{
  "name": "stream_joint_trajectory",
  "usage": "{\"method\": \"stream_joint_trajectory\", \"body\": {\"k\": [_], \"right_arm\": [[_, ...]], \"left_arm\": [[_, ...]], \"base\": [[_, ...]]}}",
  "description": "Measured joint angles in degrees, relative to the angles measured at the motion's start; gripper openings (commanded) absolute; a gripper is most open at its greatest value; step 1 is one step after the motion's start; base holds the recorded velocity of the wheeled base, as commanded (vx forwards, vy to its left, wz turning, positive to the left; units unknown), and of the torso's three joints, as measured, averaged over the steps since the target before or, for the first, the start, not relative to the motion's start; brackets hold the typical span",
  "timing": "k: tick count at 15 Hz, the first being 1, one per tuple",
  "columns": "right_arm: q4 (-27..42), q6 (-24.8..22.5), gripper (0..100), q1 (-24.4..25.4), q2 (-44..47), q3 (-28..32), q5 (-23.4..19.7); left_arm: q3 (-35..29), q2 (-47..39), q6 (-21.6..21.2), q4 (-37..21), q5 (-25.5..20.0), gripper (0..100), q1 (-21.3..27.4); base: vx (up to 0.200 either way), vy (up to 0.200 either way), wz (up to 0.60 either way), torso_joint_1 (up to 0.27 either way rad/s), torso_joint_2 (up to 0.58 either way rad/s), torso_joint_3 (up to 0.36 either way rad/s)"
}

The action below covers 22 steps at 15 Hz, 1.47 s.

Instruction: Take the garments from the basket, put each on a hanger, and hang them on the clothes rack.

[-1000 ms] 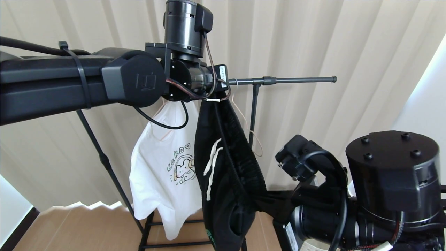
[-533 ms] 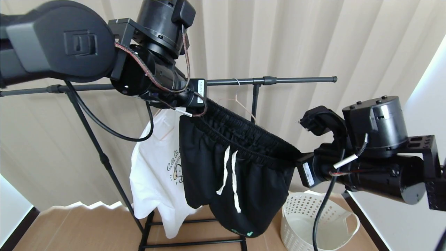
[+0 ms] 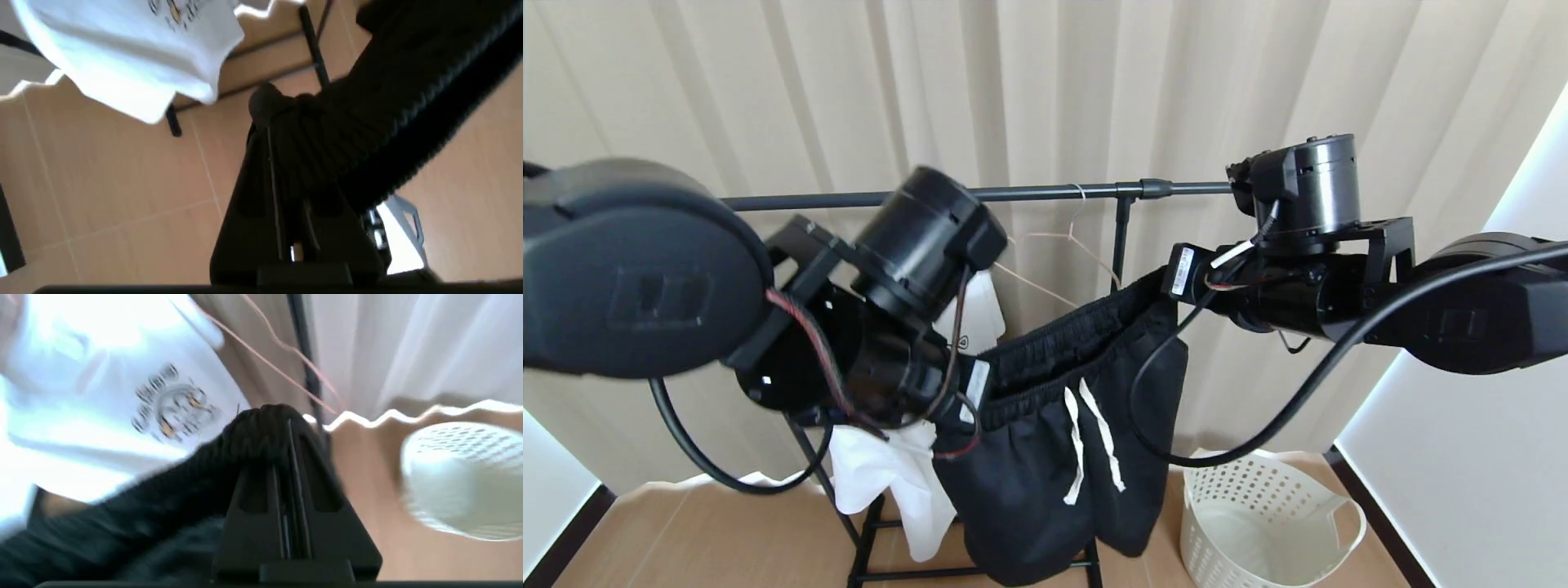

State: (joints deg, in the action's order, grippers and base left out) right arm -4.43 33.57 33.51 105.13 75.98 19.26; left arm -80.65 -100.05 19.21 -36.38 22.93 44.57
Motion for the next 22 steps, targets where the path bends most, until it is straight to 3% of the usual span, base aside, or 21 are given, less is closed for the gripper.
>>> {"method": "stream_joint_trajectory", "body": {"k": [3, 5, 8, 14, 19, 22], "right_arm": [[-0.2, 6.4, 0, 2.5, 2.9, 4.9, 0.6], [-0.2, 10.0, 0, 4.0, 3.8, 6.5, 0.6], [-0.3, 10.9, 0, 5.8, 4.2, 6.9, 0.5], [0.4, 10.7, 0, 6.5, 4.3, 5.9, 0.9], [0.4, 2.7, 0, 4.3, -0.6, 0.8, 1.0], [1.0, -6.7, 0, 2.3, -6.7, -4.1, 1.0]], "left_arm": [[7.8, 0.4, 5.9, 3.5, -3.5, 0, 7.9], [8.3, -0.3, 9.8, 5.9, -9.8, 0, 12.3], [5.9, -2.5, 15.9, 11.4, -11.5, 0, 16.4], [3.9, -4.8, 16.9, 11.1, -10.8, 0, 17.9], [8.8, -1.4, 14.9, 11.0, -7.5, 0, 13.8], [9.1, 1.2, 11.5, 11.3, -5.3, 0, 6.1]], "base": [[0.000, 0.000, 0.00, 0.000, 0.00, 0.000], [0.000, 0.000, 0.00, 0.000, 0.00, 0.000], [0.000, 0.000, 0.00, 0.000, 0.00, 0.000], [0.000, 0.000, 0.00, 0.000, 0.00, 0.000], [0.000, 0.000, 0.00, 0.000, 0.00, 0.000], [0.000, 0.000, 0.00, 0.000, 0.00, 0.000]]}}
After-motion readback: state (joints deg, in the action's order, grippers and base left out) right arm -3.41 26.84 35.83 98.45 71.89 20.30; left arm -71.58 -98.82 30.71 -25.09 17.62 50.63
